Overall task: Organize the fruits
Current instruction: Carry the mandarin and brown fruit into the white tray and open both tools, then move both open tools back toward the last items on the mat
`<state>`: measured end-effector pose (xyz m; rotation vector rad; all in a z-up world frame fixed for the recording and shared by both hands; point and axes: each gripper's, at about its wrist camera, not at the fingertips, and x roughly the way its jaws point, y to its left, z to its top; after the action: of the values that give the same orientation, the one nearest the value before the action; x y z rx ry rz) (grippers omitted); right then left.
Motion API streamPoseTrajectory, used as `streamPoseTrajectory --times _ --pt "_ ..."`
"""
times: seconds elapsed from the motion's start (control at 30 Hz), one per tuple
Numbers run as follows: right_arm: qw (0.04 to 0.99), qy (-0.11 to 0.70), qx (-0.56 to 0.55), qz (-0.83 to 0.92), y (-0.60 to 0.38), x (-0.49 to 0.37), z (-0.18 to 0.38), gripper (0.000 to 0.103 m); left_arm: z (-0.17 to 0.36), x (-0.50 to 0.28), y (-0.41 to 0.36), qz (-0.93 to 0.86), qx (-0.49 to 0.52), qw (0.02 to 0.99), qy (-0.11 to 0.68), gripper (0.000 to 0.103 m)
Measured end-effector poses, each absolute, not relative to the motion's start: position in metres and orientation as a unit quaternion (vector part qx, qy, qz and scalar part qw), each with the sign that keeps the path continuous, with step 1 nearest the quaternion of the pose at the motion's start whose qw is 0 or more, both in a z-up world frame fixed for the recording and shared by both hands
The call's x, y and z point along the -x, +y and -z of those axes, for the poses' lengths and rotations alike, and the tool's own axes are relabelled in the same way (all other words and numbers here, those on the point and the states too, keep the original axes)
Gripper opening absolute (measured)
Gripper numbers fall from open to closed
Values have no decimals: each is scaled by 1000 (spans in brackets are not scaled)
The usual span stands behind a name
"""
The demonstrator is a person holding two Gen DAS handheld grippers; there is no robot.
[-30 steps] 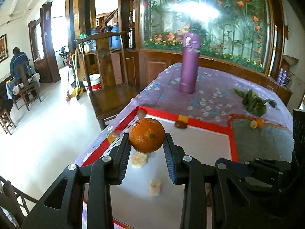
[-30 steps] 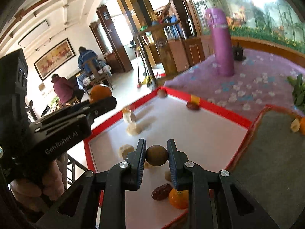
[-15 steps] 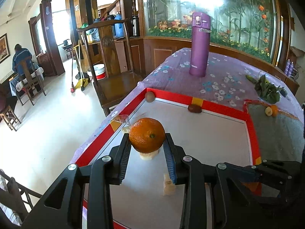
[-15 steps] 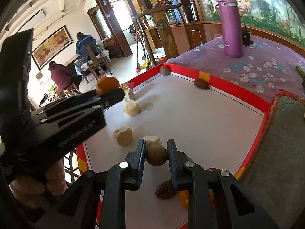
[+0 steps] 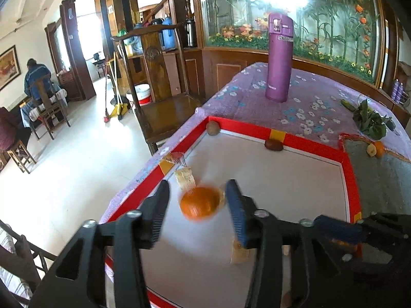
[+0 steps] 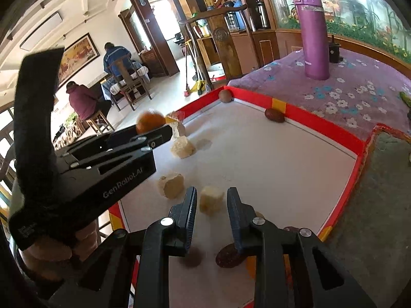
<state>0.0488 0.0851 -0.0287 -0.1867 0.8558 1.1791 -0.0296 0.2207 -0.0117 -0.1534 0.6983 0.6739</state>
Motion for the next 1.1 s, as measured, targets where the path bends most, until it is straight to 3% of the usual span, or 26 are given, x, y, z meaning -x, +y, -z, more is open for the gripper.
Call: streamPoseTrajectory --times 0.1,0.13,0.57,0.67,1.1 --pt "750 386 68 -533 77 -57 22 28 7 31 216 -327 65 884 327 69" --pt "753 385 63 -530 74 -61 20 28 6 30 214 -326 62 885 325 70" --pt "819 377 -70 -427 -37 -157 -5 37 -2 5 173 -295 10 895 334 72" --pt "829 379 -93 -401 -63 -178 -1 41 -7 -3 162 -292 -6 897 333 78" --pt "830 396 -128 -371 -104 -216 20 43 -24 -47 114 -262 -62 905 329 78"
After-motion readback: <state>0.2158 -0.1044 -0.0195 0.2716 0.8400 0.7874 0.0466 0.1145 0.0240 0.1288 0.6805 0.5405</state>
